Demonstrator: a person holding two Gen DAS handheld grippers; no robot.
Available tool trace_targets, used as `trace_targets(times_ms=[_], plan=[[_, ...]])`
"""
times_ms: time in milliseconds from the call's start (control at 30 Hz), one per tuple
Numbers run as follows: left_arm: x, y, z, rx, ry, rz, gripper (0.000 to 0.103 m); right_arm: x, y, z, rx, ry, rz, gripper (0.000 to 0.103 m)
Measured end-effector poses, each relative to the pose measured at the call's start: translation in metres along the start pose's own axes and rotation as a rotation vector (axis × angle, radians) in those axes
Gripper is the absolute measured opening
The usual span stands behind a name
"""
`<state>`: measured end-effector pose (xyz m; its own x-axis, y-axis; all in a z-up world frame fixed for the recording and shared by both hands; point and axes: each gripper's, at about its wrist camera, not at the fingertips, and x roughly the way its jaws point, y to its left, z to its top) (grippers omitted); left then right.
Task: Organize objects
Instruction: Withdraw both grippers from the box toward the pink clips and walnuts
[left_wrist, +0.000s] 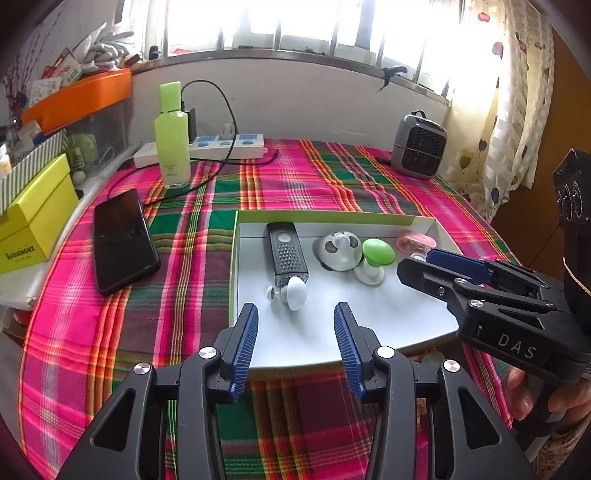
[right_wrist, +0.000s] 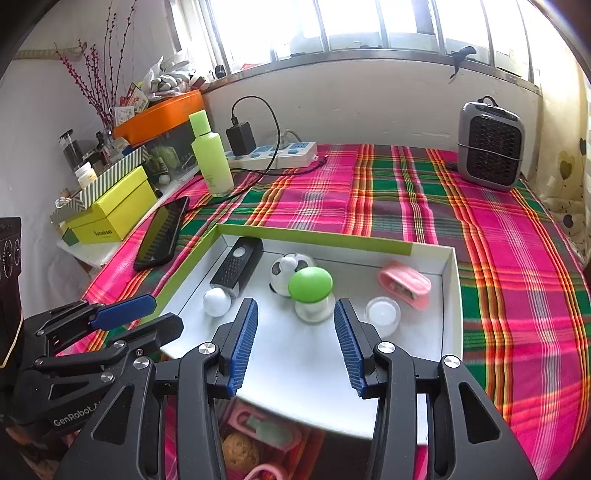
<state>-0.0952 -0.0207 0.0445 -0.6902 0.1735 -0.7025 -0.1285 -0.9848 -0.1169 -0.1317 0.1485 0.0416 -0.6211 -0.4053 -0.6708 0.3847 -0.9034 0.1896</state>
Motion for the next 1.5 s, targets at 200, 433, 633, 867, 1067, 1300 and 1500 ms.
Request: trace_targets(times_ms=[200,433,633,867,1067,1300,1500], plan=[[-0.011,0.000,-0.008,-0.006,-0.011,0.001,0.042,-0.015,0.003,-0.011,0.008,-0.022,-0.007,0.045],[-0.017,-0.002,-0.017,0.000,-0.013,0.010,0.042,-0.025,0.007,-0.022,0.012,-0.029,-0.009,0.045],[-0.024,-0.002,-0.024,-0.006,-0.025,0.012,0.042,-0.032,0.006,-0.032,0.027,-0.033,-0.009,0.045],[-0.028,-0.003,-0.031,-0.007,-0.025,0.007,0.042,-0.044,0.006,-0.045,0.028,-0.039,-0.018,0.045],[-0.029,0.001,-0.040,-0.029,-0.015,-0.029,0.042,-0.053,0.009,-0.060,0.027,-0.017,-0.030,0.045],[-0.026,0.000,-0.048,-0.035,0.008,-0.047,0.042,-0.054,0.012,-0.076,0.041,0.017,-0.014,0.045],[-0.024,-0.002,-0.054,-0.036,0.023,-0.057,0.042,-0.047,0.016,-0.085,0.052,0.057,0.005,0.045]])
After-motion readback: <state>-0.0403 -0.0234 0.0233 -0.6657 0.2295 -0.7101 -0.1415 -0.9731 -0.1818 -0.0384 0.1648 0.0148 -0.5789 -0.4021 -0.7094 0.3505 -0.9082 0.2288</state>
